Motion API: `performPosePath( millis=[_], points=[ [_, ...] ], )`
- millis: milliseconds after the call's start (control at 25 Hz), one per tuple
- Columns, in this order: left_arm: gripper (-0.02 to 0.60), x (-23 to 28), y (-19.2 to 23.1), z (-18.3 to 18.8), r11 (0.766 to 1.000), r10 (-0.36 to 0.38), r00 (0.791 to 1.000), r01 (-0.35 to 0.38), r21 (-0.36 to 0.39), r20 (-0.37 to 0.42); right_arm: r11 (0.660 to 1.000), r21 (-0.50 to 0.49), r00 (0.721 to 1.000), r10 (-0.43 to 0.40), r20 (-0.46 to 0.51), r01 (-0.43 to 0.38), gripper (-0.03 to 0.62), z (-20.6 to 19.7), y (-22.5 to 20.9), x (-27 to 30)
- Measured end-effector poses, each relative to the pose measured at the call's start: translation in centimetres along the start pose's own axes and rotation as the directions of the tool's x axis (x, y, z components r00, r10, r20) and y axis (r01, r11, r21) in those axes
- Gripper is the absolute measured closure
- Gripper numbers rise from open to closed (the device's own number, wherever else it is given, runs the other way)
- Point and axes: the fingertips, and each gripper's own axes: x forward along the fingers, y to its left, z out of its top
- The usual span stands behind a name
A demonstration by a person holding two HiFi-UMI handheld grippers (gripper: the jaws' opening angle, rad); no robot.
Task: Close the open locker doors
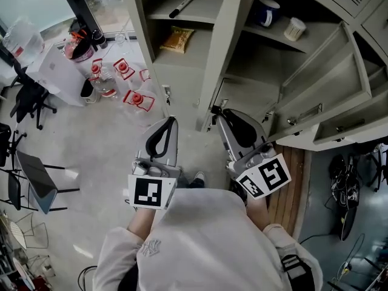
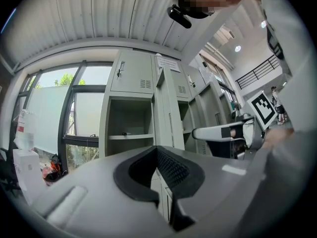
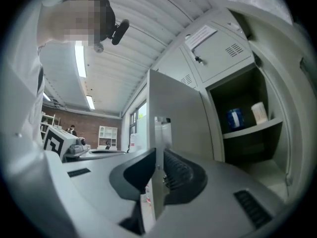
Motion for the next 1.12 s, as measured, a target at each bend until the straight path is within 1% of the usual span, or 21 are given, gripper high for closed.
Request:
performPosePath(
  millis=[120, 240, 280, 320, 560, 640, 880, 1120],
  points=[
    [0.574, 0.5, 0.8, 0.3, 1.0, -0.009, 1.0, 0.009, -0.002, 0.0, 0.997, 0.019, 0.997, 0.069, -0.026, -0.069, 0.58, -0.2, 0.0, 1.1],
    [0.574, 0.7, 1.5, 0.7, 1.0, -0.018, 1.0, 0.018, 0.004, -0.001, 0.991, 0.039, 0.991, 0.133, -0.024, -0.132, 0.573, 0.1, -0.1, 1.9],
    [0.574, 0.8, 1.7, 0.8, 1.0, -0.021, 1.0, 0.021, 0.005, -0.002, 0.987, 0.051, 0.988, 0.153, -0.02, -0.152, 0.549, 0.3, -0.1, 2.2],
    [0.574, 0.8, 1.9, 0.8, 1.0, -0.022, 1.0, 0.022, 0.005, -0.004, 0.983, 0.063, 0.985, 0.172, -0.019, -0.17, 0.508, 0.4, 0.0, 2.3],
    [0.574, 1.1, 2.6, 0.7, 1.0, -0.021, 1.0, 0.021, 0.003, -0.009, 0.965, 0.081, 0.968, 0.252, -0.015, -0.25, 0.464, 0.5, 0.8, 3.1],
    [0.574, 1.1, 2.7, 0.7, 1.0, -0.021, 1.0, 0.021, 0.005, -0.009, 0.96, 0.083, 0.963, 0.27, -0.013, -0.268, 0.459, 0.5, 1.1, 3.5],
    [0.574, 0.9, 3.5, 0.5, 1.0, -0.005, 1.0, 0.005, 0.005, -0.011, 0.954, 0.045, 0.954, 0.298, -0.028, -0.297, 0.457, 0.3, 1.8, 4.6],
    [0.574, 1.1, 5.7, 1.0, 1.0, 0.007, 1.0, -0.007, 0.01, 0.006, 0.942, 0.043, 0.942, 0.334, -0.035, -0.333, 0.457, 0.0, 3.1, 7.4]
  ],
)
